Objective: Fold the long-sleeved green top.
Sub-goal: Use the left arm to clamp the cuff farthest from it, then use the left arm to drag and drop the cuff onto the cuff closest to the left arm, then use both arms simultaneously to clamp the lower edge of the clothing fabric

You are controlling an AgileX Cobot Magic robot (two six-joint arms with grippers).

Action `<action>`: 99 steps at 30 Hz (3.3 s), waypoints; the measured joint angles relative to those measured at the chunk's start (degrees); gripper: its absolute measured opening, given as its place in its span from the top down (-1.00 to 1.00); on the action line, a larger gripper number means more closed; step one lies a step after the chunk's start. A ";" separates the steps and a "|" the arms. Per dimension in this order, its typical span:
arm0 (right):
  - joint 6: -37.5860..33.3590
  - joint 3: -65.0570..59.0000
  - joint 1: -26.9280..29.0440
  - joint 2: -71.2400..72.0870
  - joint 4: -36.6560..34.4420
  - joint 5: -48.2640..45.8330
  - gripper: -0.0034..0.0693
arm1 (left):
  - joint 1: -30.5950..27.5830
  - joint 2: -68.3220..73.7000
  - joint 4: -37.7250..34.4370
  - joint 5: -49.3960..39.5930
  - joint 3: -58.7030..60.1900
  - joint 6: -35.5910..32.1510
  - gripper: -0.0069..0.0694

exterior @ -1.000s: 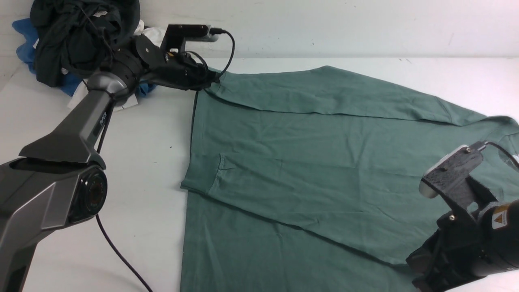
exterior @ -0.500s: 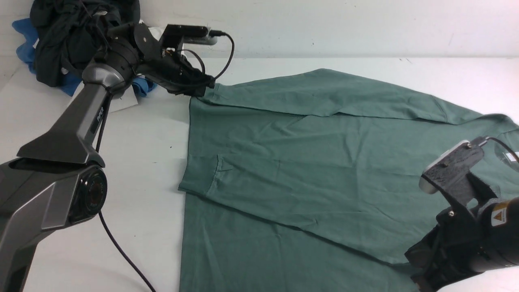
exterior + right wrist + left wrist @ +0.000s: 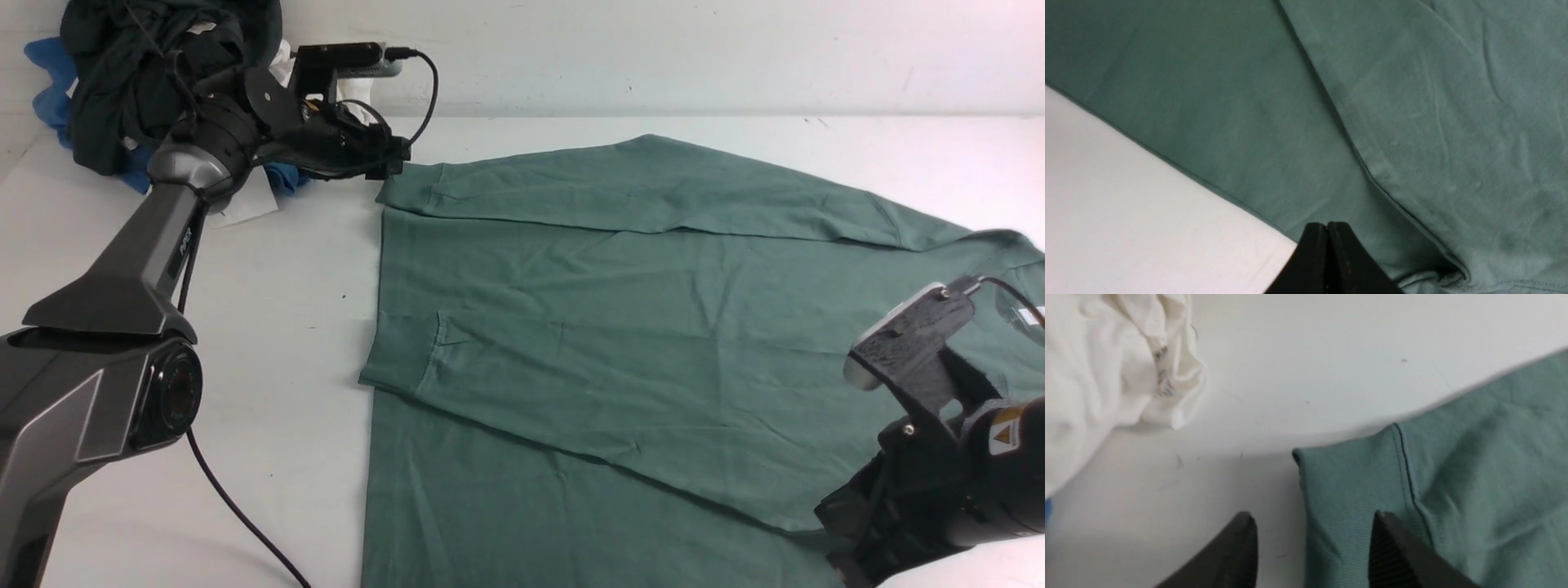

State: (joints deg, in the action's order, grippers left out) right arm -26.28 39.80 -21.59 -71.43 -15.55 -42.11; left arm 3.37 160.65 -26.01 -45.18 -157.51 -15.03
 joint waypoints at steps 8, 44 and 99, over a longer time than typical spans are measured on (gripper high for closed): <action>0.00 0.00 0.00 0.00 0.06 0.57 0.93 | 0.07 1.70 -3.81 0.98 0.00 -2.05 0.67; 13.36 -0.07 0.00 11.06 16.61 4.23 0.93 | 9.97 -49.55 13.37 -24.73 57.38 6.55 0.81; 2.85 -0.10 0.00 11.99 9.72 2.42 0.93 | 42.38 -58.03 35.71 -7.15 101.79 -6.50 0.62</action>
State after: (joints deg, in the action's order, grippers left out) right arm -23.43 39.70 -21.59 -59.44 -5.83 -39.69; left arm 45.75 102.61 9.70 -52.33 -55.72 -21.52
